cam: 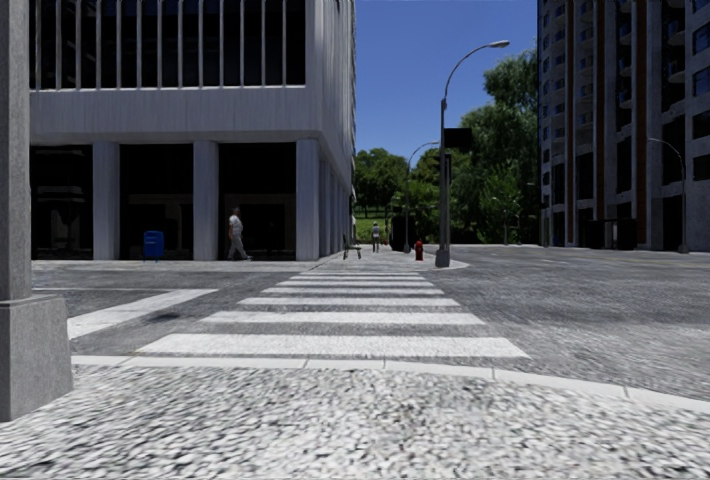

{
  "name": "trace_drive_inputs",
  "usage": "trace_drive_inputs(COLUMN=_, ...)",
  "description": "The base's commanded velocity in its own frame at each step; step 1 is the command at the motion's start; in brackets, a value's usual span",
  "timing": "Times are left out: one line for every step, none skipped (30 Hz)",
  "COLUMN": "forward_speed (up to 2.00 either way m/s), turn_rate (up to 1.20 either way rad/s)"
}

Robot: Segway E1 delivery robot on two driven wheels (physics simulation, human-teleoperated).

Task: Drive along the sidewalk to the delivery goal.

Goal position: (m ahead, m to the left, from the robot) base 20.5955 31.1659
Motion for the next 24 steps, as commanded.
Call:
trace_drive_inputs(forward_speed=2.0, turn_rate=0.0)
trace_drive_inputs(forward_speed=2.0, turn_rate=0.0)
trace_drive_inputs(forward_speed=2.0, turn_rate=0.0)
trace_drive_inputs(forward_speed=2.0, turn_rate=0.0)
trace_drive_inputs(forward_speed=2.0, turn_rate=0.0)
trace_drive_inputs(forward_speed=2.0, turn_rate=0.0)
trace_drive_inputs(forward_speed=2.0, turn_rate=0.0)
trace_drive_inputs(forward_speed=2.0, turn_rate=0.0)
trace_drive_inputs(forward_speed=2.0, turn_rate=0.0)
trace_drive_inputs(forward_speed=2.0, turn_rate=0.0)
trace_drive_inputs(forward_speed=2.0, turn_rate=0.0)
trace_drive_inputs(forward_speed=2.0, turn_rate=0.0)
trace_drive_inputs(forward_speed=2.0, turn_rate=0.0)
trace_drive_inputs(forward_speed=2.0, turn_rate=0.0)
trace_drive_inputs(forward_speed=2.0, turn_rate=0.0)
trace_drive_inputs(forward_speed=2.0, turn_rate=0.0)
trace_drive_inputs(forward_speed=2.0, turn_rate=0.0)
trace_drive_inputs(forward_speed=2.0, turn_rate=0.0)
trace_drive_inputs(forward_speed=2.0, turn_rate=0.0)
trace_drive_inputs(forward_speed=2.0, turn_rate=0.0)
trace_drive_inputs(forward_speed=2.0, turn_rate=0.0)
trace_drive_inputs(forward_speed=2.0, turn_rate=0.0)
trace_drive_inputs(forward_speed=2.0, turn_rate=0.0)
trace_drive_inputs(forward_speed=2.0, turn_rate=0.0)
